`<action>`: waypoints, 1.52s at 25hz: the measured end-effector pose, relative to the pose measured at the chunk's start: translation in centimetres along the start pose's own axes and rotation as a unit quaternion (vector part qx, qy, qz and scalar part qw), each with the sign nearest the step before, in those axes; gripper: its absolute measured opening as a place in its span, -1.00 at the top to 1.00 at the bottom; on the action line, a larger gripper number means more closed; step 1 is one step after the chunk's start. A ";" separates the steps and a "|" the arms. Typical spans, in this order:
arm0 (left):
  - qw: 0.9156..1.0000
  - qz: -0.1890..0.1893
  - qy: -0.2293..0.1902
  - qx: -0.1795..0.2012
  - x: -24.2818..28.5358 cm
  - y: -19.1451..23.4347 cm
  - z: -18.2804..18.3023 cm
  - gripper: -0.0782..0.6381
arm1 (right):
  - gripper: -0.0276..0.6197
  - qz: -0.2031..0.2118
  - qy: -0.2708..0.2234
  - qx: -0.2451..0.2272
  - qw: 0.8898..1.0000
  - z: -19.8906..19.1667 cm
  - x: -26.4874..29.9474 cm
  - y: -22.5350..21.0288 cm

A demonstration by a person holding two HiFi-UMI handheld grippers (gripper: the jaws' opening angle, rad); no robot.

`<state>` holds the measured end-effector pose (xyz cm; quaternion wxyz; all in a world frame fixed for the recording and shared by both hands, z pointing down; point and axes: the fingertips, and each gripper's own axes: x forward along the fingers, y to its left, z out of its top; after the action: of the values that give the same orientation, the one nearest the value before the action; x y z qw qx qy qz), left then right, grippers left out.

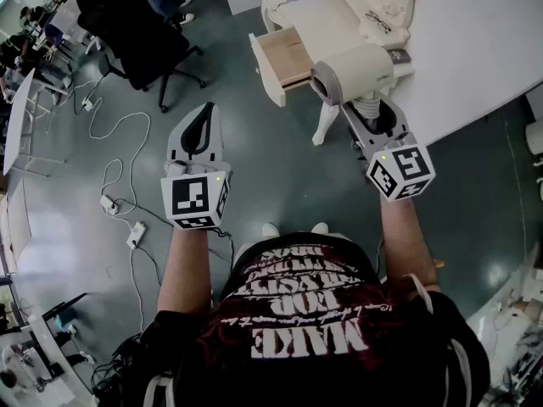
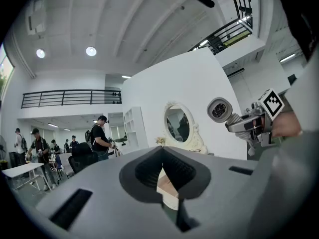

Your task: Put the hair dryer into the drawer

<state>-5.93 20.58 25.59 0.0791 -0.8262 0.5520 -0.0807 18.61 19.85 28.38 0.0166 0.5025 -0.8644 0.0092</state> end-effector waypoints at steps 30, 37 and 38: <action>0.995 -0.045 -0.057 -0.063 -2.7 8.9 -2.6 0.77 | 0.22 -0.054 -0.010 0.005 0.998 2.7 2.3 6.5; 0.995 -0.048 -0.058 -0.069 -3.1 8.5 -2.9 0.77 | 0.21 -0.058 0.002 0.029 0.998 2.3 1.5 6.1; 0.995 -0.049 -0.058 -0.069 -3.1 8.5 -2.7 0.77 | 0.21 -0.058 0.004 0.027 0.998 2.3 1.5 6.0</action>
<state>-15.34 20.11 26.24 0.0502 -0.8588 0.5099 0.0019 12.60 21.44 26.11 0.0064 0.5520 -0.8332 0.0337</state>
